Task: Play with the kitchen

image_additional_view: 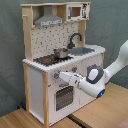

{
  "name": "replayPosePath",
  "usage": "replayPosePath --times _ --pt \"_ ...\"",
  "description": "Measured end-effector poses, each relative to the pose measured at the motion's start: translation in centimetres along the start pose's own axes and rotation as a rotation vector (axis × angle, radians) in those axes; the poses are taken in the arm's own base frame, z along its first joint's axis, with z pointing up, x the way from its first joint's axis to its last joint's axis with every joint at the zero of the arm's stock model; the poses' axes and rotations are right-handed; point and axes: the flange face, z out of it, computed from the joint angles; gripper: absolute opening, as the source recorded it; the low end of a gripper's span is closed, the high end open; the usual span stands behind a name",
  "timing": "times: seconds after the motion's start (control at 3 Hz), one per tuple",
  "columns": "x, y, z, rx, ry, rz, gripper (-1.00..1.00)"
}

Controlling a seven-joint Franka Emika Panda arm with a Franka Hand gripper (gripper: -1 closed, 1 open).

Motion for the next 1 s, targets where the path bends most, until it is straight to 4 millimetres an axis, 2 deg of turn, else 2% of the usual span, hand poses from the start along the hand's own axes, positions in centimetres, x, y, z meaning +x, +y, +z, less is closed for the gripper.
replayPosePath --times 1.0 --pt "1.1 -3.5 0.0 -0.007 0.014 0.227 1.0"
